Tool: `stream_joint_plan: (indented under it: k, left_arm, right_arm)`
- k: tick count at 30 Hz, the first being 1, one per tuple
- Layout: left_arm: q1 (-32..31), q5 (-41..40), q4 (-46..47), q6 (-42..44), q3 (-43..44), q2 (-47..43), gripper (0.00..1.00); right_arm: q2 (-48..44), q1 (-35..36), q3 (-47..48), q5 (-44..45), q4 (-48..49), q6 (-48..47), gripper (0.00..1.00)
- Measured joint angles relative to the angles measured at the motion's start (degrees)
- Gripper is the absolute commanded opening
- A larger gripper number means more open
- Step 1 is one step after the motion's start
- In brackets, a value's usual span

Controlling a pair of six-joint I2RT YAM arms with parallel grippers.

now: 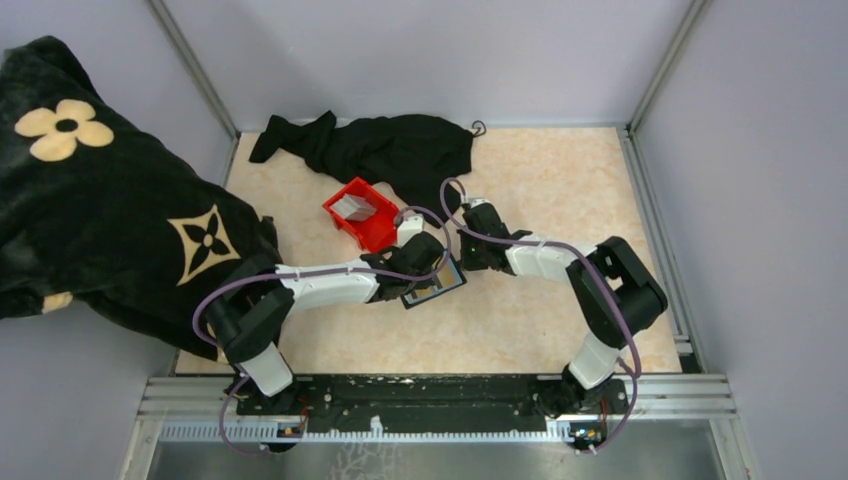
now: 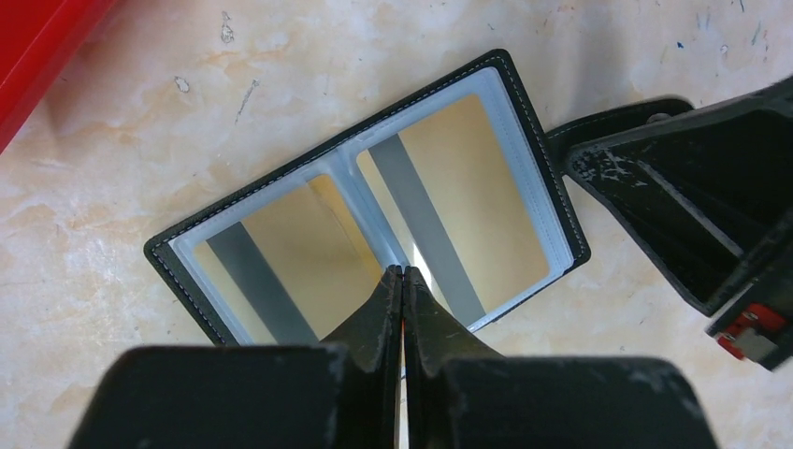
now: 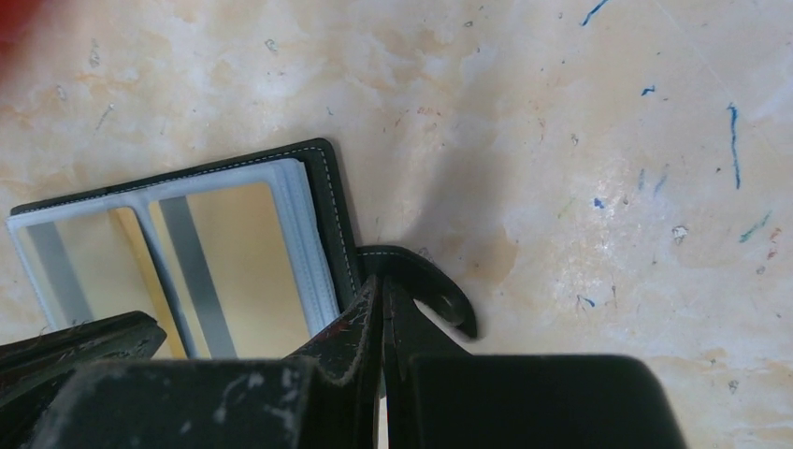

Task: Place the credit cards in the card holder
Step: Insert the credit card into the card holder.

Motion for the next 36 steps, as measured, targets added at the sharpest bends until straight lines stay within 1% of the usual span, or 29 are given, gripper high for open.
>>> stream_joint_plan:
  k: [5, 15, 36]
  left_arm:
    - [0.0, 0.02, -0.02, 0.11, 0.0, 0.0, 0.02]
    - [0.0, 0.22, -0.2, 0.11, 0.0, 0.59, 0.0]
    - [0.0, 1.03, 0.55, 0.68, 0.83, 3.45, 0.0]
  right_arm:
    - [1.53, -0.02, 0.68, -0.11, 0.68, 0.0, 0.0]
    - [1.57, -0.02, 0.68, -0.2, 0.94, 0.0, 0.0]
    - [1.57, -0.02, 0.68, -0.42, 0.96, -0.33, 0.0]
